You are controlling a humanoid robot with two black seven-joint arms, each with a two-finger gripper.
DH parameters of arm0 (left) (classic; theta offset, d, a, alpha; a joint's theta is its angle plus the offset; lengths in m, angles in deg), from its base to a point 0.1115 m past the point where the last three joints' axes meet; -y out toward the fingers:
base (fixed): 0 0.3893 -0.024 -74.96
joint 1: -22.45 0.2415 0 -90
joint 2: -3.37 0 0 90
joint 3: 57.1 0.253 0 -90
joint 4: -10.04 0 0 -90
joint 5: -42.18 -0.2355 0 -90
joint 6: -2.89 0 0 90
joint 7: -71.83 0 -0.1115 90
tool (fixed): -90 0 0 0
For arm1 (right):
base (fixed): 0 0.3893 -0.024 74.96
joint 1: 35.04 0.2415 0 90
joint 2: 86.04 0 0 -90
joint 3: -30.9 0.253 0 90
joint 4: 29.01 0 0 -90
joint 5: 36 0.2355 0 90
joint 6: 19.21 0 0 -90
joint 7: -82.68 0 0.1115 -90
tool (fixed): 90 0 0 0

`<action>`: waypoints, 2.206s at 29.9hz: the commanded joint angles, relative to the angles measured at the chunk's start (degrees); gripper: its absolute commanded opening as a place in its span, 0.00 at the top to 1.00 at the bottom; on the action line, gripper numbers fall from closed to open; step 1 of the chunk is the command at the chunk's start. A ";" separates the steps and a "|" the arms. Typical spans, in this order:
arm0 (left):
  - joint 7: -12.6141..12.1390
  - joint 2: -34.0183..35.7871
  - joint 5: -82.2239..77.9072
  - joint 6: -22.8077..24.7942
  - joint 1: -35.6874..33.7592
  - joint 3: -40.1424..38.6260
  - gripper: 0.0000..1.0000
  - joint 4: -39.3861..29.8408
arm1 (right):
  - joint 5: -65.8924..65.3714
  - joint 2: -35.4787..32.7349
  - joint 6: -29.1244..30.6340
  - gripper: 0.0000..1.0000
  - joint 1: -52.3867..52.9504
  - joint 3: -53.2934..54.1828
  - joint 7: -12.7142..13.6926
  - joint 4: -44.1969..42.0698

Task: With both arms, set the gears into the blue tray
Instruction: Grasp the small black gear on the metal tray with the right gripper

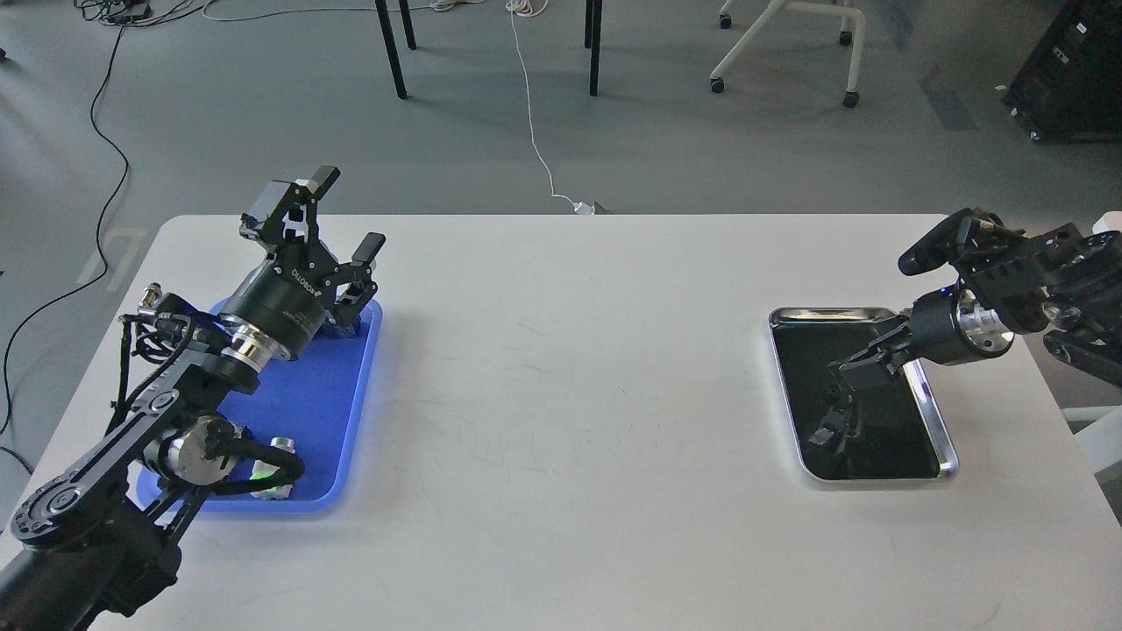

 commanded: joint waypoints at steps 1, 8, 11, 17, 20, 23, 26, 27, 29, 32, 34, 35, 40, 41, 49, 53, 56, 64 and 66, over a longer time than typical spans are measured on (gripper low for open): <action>0.00 0.04 -0.01 0.00 0.01 0.00 0.02 0.00 | 0.07 1.89 -0.45 0.25 -0.02 -1.48 0.01 -0.49; 0.00 -0.05 -0.01 0.00 0.01 0.00 0.02 0.00 | -0.02 2.68 -0.45 0.25 -0.81 -2.18 0.01 -0.49; 0.00 -0.14 -0.01 0.00 0.01 0.00 0.02 0.00 | 0.07 3.47 -0.62 0.29 -0.81 -3.50 0.01 -0.58; 0.00 -0.05 -0.01 0.00 0.01 0.00 0.02 0.00 | 0.07 3.82 -0.62 0.34 -0.90 -3.76 0.01 -0.49; 0.00 -0.05 -0.09 0.00 0.01 0.00 0.02 -0.09 | 0.07 4.00 -0.62 0.35 -0.99 -3.76 0.01 -0.58; 0.00 -0.05 -0.09 0.00 0.01 0.00 0.02 -0.09 | 0.07 4.27 -0.62 0.36 -1.25 -4.03 0.01 -0.67; 0.00 0.21 -0.09 -0.08 0.10 0.08 0.02 -0.79 | 0.07 4.53 -0.62 0.39 -1.43 -3.94 0.01 -0.67; 0.00 0.30 -0.01 -0.08 0.19 0.00 0.02 -1.05 | 0.07 4.53 -0.62 0.40 -1.43 -3.94 0.01 -0.75; 0.00 0.39 -0.09 -0.08 0.45 0.00 0.02 -1.32 | 0.07 4.88 -0.62 0.40 -1.43 -4.03 0.01 -0.76; -0.09 0.56 -0.09 -0.17 0.54 0.08 0.02 -1.67 | 0.16 4.88 -0.62 0.40 -1.52 -3.94 0.01 -1.28; -0.09 0.65 -0.09 -0.17 0.54 0.08 0.02 -1.67 | 0.16 4.97 -0.62 0.40 -1.52 -3.94 0.01 -1.55; -0.09 0.65 -0.09 -0.17 0.54 0.00 0.02 -1.67 | 0.16 4.97 -0.62 0.41 -1.52 -3.94 0.01 -1.55; -0.09 0.83 -0.01 -0.17 0.63 0.00 0.02 -2.11 | 0.25 4.97 -0.62 0.43 -1.87 -3.85 0.01 -1.81; 0.00 0.83 -0.01 -0.17 0.71 0.00 0.02 -2.11 | 0.25 4.97 -0.71 0.44 -1.96 -3.85 0.01 -1.98; -0.09 0.92 -0.09 -0.17 0.72 0.00 0.02 -2.46 | 0.60 5.23 -0.71 0.61 -2.57 -3.85 0.01 -2.34; -0.09 0.83 -0.09 -0.26 0.72 0.00 0.02 -2.46 | 0.60 5.32 -0.62 0.73 -2.48 -3.85 0.01 -2.34; -0.09 0.92 -0.09 -0.26 0.72 0.00 0.02 -2.46 | 0.60 5.32 -0.45 0.80 -2.40 -3.85 0.01 -2.25; -0.09 0.83 -0.09 -0.17 0.72 0.00 0.02 -2.46 | 0.77 4.97 -0.36 0.84 -0.82 -3.68 0.01 -1.37; -0.09 0.83 -0.09 -0.17 0.72 0.00 0.02 -2.46 | 0.86 4.71 -0.27 0.84 1.37 -3.59 0.01 -0.23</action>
